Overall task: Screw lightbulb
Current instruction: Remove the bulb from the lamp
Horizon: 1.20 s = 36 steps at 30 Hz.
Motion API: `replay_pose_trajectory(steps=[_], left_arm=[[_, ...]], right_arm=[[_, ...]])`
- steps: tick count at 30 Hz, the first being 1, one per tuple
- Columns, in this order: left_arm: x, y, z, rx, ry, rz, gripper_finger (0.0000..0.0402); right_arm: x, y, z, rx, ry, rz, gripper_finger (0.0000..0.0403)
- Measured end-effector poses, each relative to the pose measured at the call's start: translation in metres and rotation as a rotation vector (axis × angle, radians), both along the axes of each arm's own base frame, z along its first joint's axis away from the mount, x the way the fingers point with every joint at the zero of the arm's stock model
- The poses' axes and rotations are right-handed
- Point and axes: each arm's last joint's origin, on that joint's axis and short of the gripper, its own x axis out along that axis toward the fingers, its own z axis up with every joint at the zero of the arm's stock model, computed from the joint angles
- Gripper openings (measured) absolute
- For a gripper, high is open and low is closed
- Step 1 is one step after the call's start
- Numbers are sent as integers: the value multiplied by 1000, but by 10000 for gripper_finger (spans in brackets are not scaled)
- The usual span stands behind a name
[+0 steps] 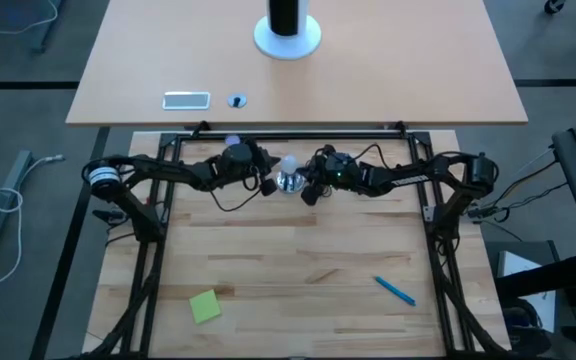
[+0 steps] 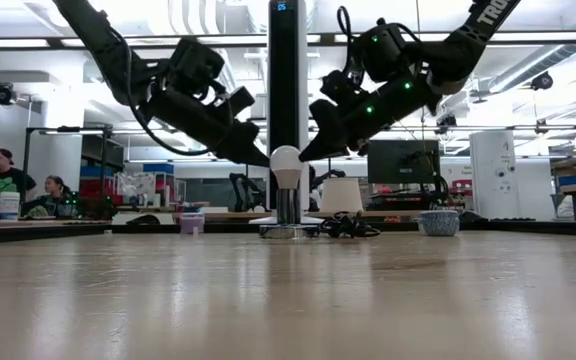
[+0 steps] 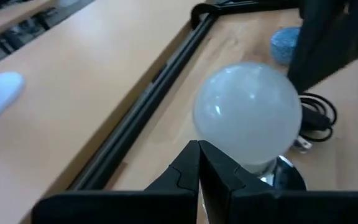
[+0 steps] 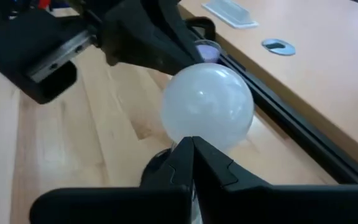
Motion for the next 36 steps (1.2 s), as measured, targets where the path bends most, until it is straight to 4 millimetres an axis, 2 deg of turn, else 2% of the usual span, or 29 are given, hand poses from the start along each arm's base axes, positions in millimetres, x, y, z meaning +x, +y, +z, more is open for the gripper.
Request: replay_pose_trajectory(steps=[5, 9, 15, 19, 26, 36], left_arm=[[-1, -5, 2, -24, 7, -58, 0], [-5, -12, 6, -53, 52, -92, 0], [-12, -14, 14, -59, 65, -85, 0], [-9, -10, 18, 6, 16, -7, 0], [-3, -3, 12, 53, -14, 46, 0], [0, -5, 4, 6, -4, -51, 0]], right_arm=[[-3, -2, -3, 0, 30, -87, 0], [-4, -2, -5, 7, 55, -90, 0], [-2, 1, -5, 23, 53, 12, 0], [0, 2, -1, 19, 12, 56, 0], [1, -1, 5, 5, -49, 42, 0], [-1, -2, 3, 7, -30, -12, 0]])
